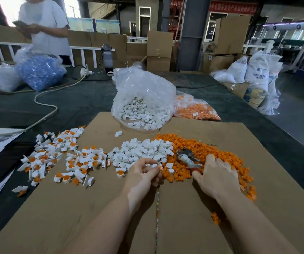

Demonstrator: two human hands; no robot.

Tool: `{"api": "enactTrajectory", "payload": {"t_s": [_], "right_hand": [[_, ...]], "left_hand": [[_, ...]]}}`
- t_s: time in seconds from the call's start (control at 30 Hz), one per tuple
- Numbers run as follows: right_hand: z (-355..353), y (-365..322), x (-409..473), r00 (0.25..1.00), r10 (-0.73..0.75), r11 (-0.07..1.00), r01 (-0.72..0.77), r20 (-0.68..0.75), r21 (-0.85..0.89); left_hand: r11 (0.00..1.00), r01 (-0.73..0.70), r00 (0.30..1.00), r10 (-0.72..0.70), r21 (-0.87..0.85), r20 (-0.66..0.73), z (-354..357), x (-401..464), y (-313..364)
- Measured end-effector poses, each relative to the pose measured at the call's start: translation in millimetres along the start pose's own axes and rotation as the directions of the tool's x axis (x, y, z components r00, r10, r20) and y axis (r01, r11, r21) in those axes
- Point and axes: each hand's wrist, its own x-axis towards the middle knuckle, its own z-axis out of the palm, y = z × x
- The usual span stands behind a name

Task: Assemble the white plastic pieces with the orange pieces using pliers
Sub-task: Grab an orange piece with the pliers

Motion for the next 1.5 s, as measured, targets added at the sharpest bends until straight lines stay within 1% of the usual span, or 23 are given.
{"api": "enactTrajectory", "payload": {"t_s": [0.07, 0.13, 0.17, 0.23, 0.27, 0.4, 0.47, 0.53, 0.7, 0.8, 0.87, 0.9, 1.0, 1.07, 1.2, 1.23, 1.3, 1.33, 1.43, 1.5], "right_hand": [[-7.5, -4.3, -0.9, 0.998, -0.063, 0.993, 0.065, -0.021, 0.099], [-14.4, -10.4, -2.5, 0.989, -0.135, 0.958, 0.116, 0.055, 0.261], [-17.4, -13.5, -3.9, 0.977, -0.178, 0.921, 0.125, 0.114, 0.369], [-22.2, -20.6, -8.1, 0.937, -0.258, 0.816, 0.081, 0.235, 0.572], [-23.3, -23.4, -9.9, 0.915, -0.289, 0.773, 0.048, 0.283, 0.633], [-23.4, -30.7, -13.8, 0.84, -0.355, 0.666, -0.081, 0.411, 0.741], [-24.0, -32.6, -15.1, 0.814, -0.371, 0.63, -0.134, 0.448, 0.765], [-24.9, -34.3, -17.1, 0.798, -0.376, 0.615, -0.166, 0.472, 0.771], [-26.6, -39.2, -21.0, 0.763, -0.397, 0.626, -0.181, 0.51, 0.759], [-26.6, -41.4, -23.9, 0.765, -0.397, 0.62, -0.184, 0.507, 0.763], [-25.6, -43.4, -26.0, 0.784, -0.395, 0.628, -0.15, 0.479, 0.763], [-24.8, -44.4, -26.2, 0.802, -0.392, 0.648, -0.106, 0.45, 0.754], [-23.4, -45.3, -26.8, 0.871, -0.377, 0.775, 0.111, 0.314, 0.622], [-22.4, -45.9, -27.8, 0.889, -0.373, 0.801, 0.164, 0.265, 0.575], [-17.8, -44.4, -28.0, 0.887, -0.354, 0.802, 0.124, 0.298, 0.584], [-17.4, -43.3, -28.5, 0.878, -0.349, 0.769, 0.069, 0.327, 0.635], [-18.8, -40.4, -29.7, 0.842, -0.354, 0.666, -0.077, 0.406, 0.742], [-20.3, -38.9, -30.4, 0.826, -0.358, 0.645, -0.118, 0.435, 0.755], [-24.0, -39.0, -33.1, 0.806, -0.364, 0.657, -0.132, 0.466, 0.742], [-24.3, -41.4, -33.3, 0.819, -0.367, 0.673, -0.093, 0.441, 0.734]], "left_hand": [[0.998, 0.026, 1.0, -0.027, -0.064, -0.015, 0.2, 2.9, 3.3], [0.989, 0.037, 0.999, -0.041, -0.141, -0.022, 0.9, 7.0, 8.3], [0.985, 0.037, 0.999, -0.042, -0.166, -0.031, 1.3, 9.1, 11.1], [0.983, 0.026, 0.998, -0.036, -0.182, -0.052, 1.7, 13.6, 16.0], [0.983, 0.02, 0.998, -0.032, -0.18, -0.061, 1.4, 15.4, 17.9], [0.989, 0.015, 0.994, -0.03, -0.146, -0.103, -2.8, 20.7, 21.6], [0.99, 0.017, 0.992, -0.035, -0.142, -0.125, -5.5, 22.8, 21.2], [0.992, 0.024, 0.987, -0.043, -0.128, -0.153, -7.1, 25.1, 20.4], [0.993, 0.04, 0.98, -0.061, -0.111, -0.191, -8.5, 28.0, 18.9], [0.992, 0.05, 0.979, -0.072, -0.119, -0.19, -9.5, 28.2, 17.8], [0.988, 0.061, 0.978, -0.087, -0.139, -0.191, -8.9, 27.8, 16.7], [0.986, 0.063, 0.977, -0.092, -0.151, -0.193, -8.0, 27.5, 16.3], [0.983, 0.047, 0.974, -0.085, -0.176, -0.21, -5.1, 26.8, 15.6], [0.983, 0.042, 0.975, -0.078, -0.176, -0.208, -3.5, 25.8, 15.4], [0.978, 0.054, 0.976, -0.094, -0.202, -0.196, -1.5, 21.9, 13.4], [0.977, 0.054, 0.975, -0.096, -0.206, -0.198, -1.3, 21.3, 13.0], [0.978, 0.053, 0.974, -0.095, -0.2, -0.204, -1.0, 21.0, 12.9], [0.978, 0.05, 0.974, -0.092, -0.2, -0.208, -0.9, 21.1, 13.1], [0.978, 0.046, 0.973, -0.09, -0.204, -0.214, -0.7, 21.7, 13.9], [0.978, 0.047, 0.972, -0.092, -0.204, -0.217, -0.2, 21.6, 14.3]]}}
